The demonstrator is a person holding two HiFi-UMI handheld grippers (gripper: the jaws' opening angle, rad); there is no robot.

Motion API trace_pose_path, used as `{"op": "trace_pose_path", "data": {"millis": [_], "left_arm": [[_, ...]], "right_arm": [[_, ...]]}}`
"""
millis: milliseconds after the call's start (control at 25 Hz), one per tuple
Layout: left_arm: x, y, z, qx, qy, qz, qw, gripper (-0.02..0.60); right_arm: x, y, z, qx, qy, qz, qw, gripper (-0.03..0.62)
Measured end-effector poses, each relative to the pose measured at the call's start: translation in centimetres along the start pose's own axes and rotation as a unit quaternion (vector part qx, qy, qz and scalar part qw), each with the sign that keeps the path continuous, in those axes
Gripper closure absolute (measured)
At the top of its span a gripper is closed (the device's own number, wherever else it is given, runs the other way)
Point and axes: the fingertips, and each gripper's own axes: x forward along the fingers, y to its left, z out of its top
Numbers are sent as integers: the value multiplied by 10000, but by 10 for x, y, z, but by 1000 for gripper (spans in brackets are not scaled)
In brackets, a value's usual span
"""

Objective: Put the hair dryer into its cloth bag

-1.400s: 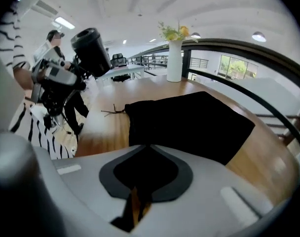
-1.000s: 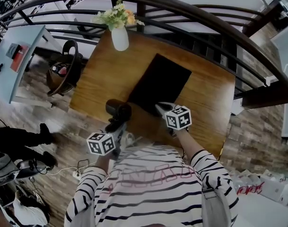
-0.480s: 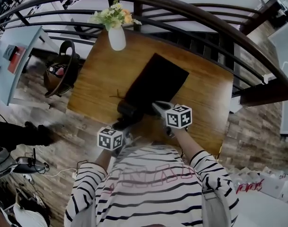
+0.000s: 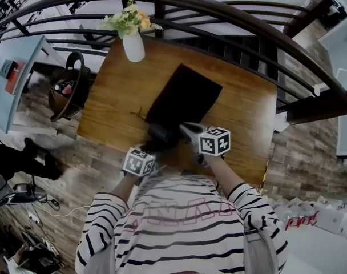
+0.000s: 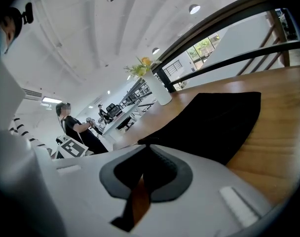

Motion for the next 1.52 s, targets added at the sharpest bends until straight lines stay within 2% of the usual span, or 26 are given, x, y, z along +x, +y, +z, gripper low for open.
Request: {"op": "trace_pose_path", "data": {"millis": [280, 640, 1040, 1320, 1520], "left_arm": [[17, -1, 7, 290, 330, -19, 9990, 416], [29, 4, 22, 465, 429, 55, 9980, 416], [45, -1, 33, 435, 507, 29, 9978, 416], [54, -8, 48, 290, 402, -95, 9987, 416], [58, -15, 57, 397, 405, -188, 9982, 416]], "right_arm": [[-7, 6, 0, -77, -61, 136, 9999, 579], [-21, 17, 1, -378, -143, 197, 9990, 579], [-31, 24, -8, -738, -71, 149, 9971, 579], [-33, 29, -18, -1110, 66, 81, 9938, 579], [-39, 22, -15, -1182, 37, -8, 9930, 579]]}}
